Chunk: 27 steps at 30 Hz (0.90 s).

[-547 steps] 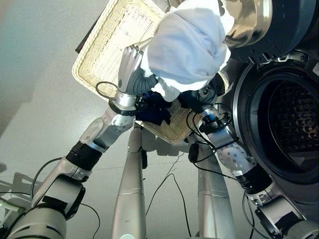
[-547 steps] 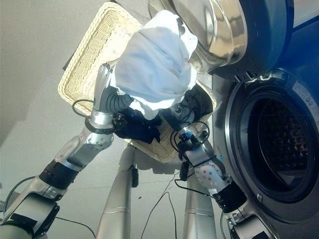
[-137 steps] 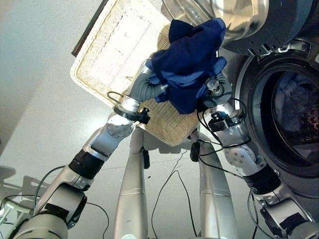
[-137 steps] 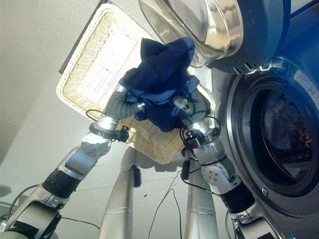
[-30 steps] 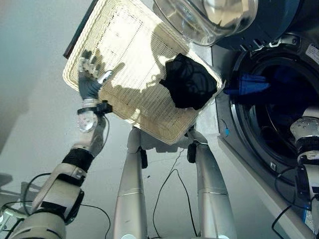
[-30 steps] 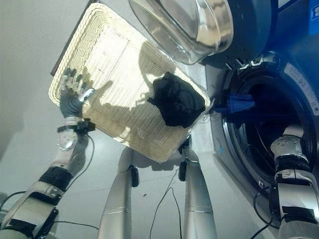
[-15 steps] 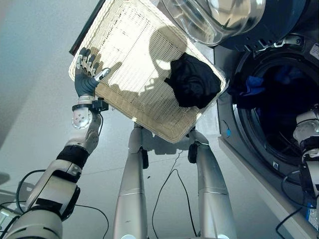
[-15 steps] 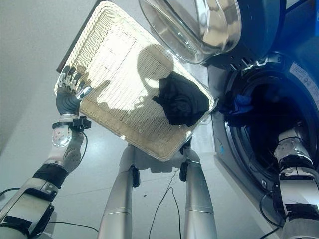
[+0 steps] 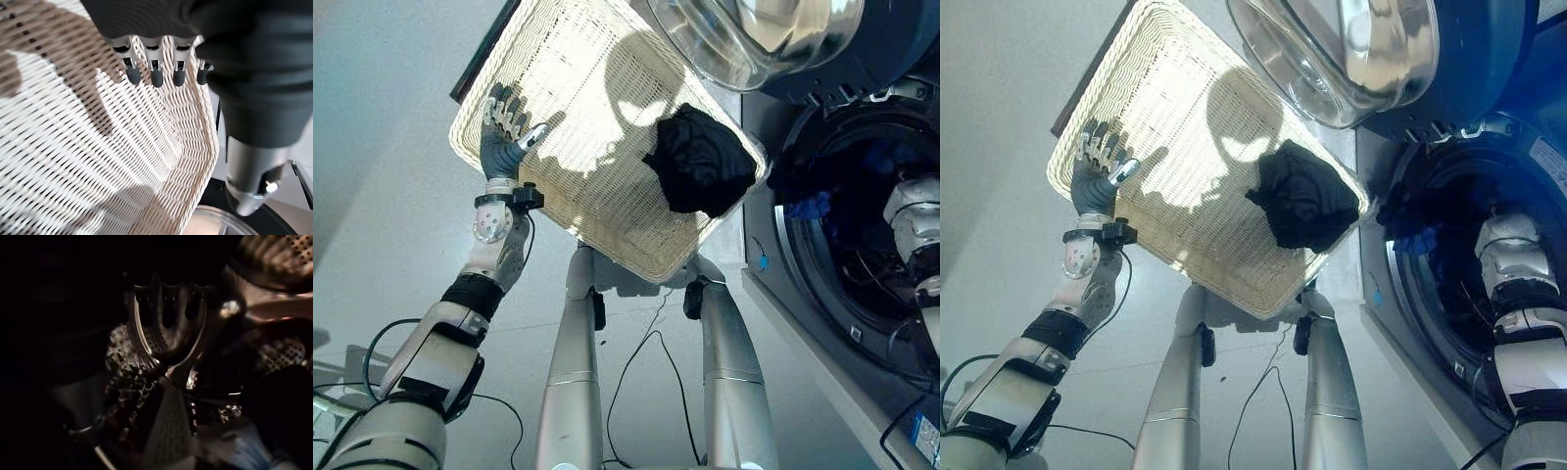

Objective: Put the clothes into the washing machine.

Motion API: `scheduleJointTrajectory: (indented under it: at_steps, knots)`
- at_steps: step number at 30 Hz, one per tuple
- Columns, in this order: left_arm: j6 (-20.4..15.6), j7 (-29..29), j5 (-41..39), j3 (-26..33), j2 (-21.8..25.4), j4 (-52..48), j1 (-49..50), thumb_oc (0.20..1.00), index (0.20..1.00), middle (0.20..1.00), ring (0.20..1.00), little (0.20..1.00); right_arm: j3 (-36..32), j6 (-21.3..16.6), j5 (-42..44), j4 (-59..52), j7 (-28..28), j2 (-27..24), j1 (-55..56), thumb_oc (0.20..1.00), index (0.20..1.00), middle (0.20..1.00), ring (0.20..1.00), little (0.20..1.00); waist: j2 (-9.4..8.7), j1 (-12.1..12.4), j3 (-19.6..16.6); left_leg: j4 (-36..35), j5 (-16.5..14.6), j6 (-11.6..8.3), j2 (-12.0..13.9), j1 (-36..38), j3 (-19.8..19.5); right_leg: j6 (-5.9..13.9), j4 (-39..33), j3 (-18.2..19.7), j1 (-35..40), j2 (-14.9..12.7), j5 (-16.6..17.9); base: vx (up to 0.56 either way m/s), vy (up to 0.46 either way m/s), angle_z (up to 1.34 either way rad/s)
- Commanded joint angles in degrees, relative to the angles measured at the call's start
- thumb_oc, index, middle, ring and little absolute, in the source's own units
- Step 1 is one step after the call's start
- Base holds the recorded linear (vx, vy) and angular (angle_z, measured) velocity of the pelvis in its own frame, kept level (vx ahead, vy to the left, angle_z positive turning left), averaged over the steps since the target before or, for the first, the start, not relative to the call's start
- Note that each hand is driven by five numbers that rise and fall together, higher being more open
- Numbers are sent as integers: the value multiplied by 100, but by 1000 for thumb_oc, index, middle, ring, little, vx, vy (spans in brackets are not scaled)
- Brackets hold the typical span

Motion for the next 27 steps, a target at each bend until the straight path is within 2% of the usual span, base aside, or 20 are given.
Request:
scheduleJointTrajectory:
  at_steps: [1,4,5,6,7,9,21,24,27]
  knots:
    - [-263,28,353,240,-255,-36,-146,1000,1000,1000,1000,1000,111,-289,-289,-173,47,-32,50,1000,1000,1000,1000,1000,-172,-33,-132,892,-1058,-92,-232,22,378,557,-1782,-163,410,315,1479,0,0,0]
    - [-280,149,612,323,-319,-47,-99,1000,1000,1000,1000,1000,6,-427,-299,-437,273,255,419,1000,1000,1000,1000,1000,-177,-68,-132,875,-1040,-103,-215,5,407,558,-1766,-142,375,322,1481,0,0,0]
    - [-257,441,1077,327,-337,-35,-89,1000,1000,1000,1000,1000,23,-430,-338,-671,348,402,588,1000,1000,1000,1000,1000,-175,-92,-132,869,-1037,-108,-207,-4,428,558,-1754,-134,352,324,1475,0,0,0]
    - [-255,531,1204,318,-341,-43,-87,1000,1000,1000,1000,1000,20,-424,-346,-723,356,430,627,1000,1000,1000,1000,1000,-176,-96,-132,870,-1035,-109,-207,-5,433,559,-1749,-130,345,323,1474,-13,33,-4]
    - [-196,858,1750,308,-331,-41,-101,1000,1000,1000,1000,1000,40,-394,-328,-884,489,516,749,1000,1000,1000,1000,1000,-174,-112,-132,881,-1031,-114,-206,-18,448,557,-1730,-116,321,325,1471,-6,23,-5]
    - [-130,1113,2129,273,-282,-36,-127,1000,1000,1000,1000,1000,40,-405,-319,-1101,643,620,932,1000,1000,1000,1000,1000,-177,-147,-132,866,-1007,-118,-196,-28,468,550,-1742,-85,299,336,1488,-4,18,-2]
    - [-247,1265,2204,501,-451,78,14,1000,1000,1000,1000,1000,-21,-549,-187,-1599,1113,1293,1497,1000,1000,1000,1000,1000,-156,-215,-132,822,-937,-166,-123,-19,591,531,-1670,-1,248,371,1435,-2,24,-1]
    - [-258,1367,2305,543,-532,25,71,1000,1000,1000,1000,1000,-25,-598,-324,-1867,1295,1481,1665,1000,1000,1000,1000,1000,-154,-238,-132,805,-914,-169,-114,-43,604,521,-1656,28,209,384,1433,5,20,-4]
    - [-250,1544,2557,621,-687,-97,218,1000,1000,1000,1000,1000,117,-681,-1088,-2526,1473,1741,1933,1000,1000,1000,1000,1000,-153,-272,-132,788,-896,-160,-116,-39,625,498,-1643,65,203,407,1407,5,31,-6]
